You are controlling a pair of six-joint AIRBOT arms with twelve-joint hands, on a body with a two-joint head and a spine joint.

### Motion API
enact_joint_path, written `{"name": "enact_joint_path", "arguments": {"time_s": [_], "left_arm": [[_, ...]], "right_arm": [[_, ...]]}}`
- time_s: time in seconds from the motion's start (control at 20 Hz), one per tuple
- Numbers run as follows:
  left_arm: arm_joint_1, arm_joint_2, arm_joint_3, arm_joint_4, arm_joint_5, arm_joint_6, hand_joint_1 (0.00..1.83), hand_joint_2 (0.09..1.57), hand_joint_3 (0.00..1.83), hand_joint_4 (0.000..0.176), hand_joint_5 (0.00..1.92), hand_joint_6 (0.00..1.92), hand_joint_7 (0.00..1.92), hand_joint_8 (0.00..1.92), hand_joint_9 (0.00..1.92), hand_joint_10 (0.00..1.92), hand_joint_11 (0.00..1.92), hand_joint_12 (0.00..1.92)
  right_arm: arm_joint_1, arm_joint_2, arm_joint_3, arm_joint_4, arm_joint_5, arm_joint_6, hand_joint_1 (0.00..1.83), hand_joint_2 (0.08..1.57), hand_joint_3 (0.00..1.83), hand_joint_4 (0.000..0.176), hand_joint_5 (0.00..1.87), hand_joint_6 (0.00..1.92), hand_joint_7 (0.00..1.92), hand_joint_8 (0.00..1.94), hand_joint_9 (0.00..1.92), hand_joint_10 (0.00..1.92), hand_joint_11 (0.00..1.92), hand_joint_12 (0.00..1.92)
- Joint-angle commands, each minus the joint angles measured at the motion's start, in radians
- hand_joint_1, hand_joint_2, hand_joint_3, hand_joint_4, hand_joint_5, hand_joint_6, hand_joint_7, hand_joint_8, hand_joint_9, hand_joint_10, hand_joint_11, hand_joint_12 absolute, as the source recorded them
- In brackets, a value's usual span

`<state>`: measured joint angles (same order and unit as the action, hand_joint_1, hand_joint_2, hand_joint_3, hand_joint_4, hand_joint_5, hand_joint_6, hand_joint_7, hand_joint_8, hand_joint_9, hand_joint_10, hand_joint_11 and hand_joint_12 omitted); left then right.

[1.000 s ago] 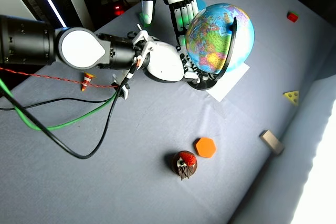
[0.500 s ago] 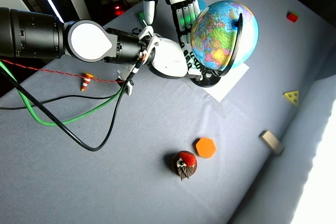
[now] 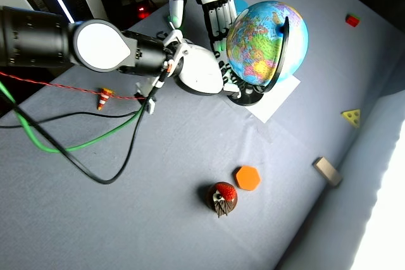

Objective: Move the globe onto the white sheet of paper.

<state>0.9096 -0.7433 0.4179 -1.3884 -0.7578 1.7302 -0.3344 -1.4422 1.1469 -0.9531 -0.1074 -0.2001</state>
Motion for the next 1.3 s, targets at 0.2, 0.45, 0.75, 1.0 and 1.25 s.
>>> {"name": "enact_joint_path", "arguments": {"time_s": [0.2, 0.45, 0.75, 1.0, 1.25], "left_arm": [[-0.077, 0.007, -0.011, -0.115, 0.026, 0.132, 0.00, 1.22, 0.00, 0.000, 0.09, 0.00, 0.08, 0.00, 0.06, 0.00, 0.00, 0.01], [-0.243, -0.008, -0.016, -0.432, 0.033, 0.412, 0.00, 1.22, 0.00, 0.000, 0.10, 0.00, 0.08, 0.00, 0.06, 0.00, 0.00, 0.01], [-0.365, -0.037, -0.036, -0.690, -0.040, 0.558, 0.00, 1.21, 0.00, 0.000, 0.10, 0.00, 0.08, 0.00, 0.07, 0.00, 0.00, 0.01], [-0.488, -0.073, -0.032, -0.804, -0.128, 0.669, 0.00, 1.21, 0.00, 0.000, 0.09, 0.00, 0.08, 0.00, 0.05, 0.00, 0.00, 0.00], [-0.588, -0.110, -0.019, -0.924, -0.216, 0.748, 0.00, 1.22, 0.00, 0.000, 0.11, 0.01, 0.08, 0.00, 0.05, 0.00, 0.00, 0.00]], "right_arm": [[0.021, 0.057, -0.045, -0.001, 0.057, -0.002, 0.03, 1.14, 0.00, 0.000, 0.25, 0.00, 0.24, 0.00, 0.22, 0.00, 0.00, 0.50], [0.027, 0.224, -0.186, -0.001, 0.045, 0.058, 0.03, 1.14, 0.00, 0.000, 0.24, 0.00, 0.23, 0.00, 0.21, 0.00, 0.00, 0.50], [0.103, 0.432, -0.389, -0.001, -0.219, 0.194, 0.03, 1.14, 0.00, 0.000, 0.24, 0.00, 0.23, 0.00, 0.21, 0.00, 0.00, 0.52], [0.193, 0.530, -0.537, -0.003, -0.493, 0.234, 0.04, 1.14, 0.00, 0.000, 0.24, 0.00, 0.22, 0.00, 0.21, 0.00, 0.00, 0.55], [0.203, 0.574, -0.604, -0.273, -0.397, 0.392, 0.04, 1.14, 0.00, 0.000, 0.24, 0.00, 0.22, 0.00, 0.21, 0.00, 0.00, 0.57]]}}
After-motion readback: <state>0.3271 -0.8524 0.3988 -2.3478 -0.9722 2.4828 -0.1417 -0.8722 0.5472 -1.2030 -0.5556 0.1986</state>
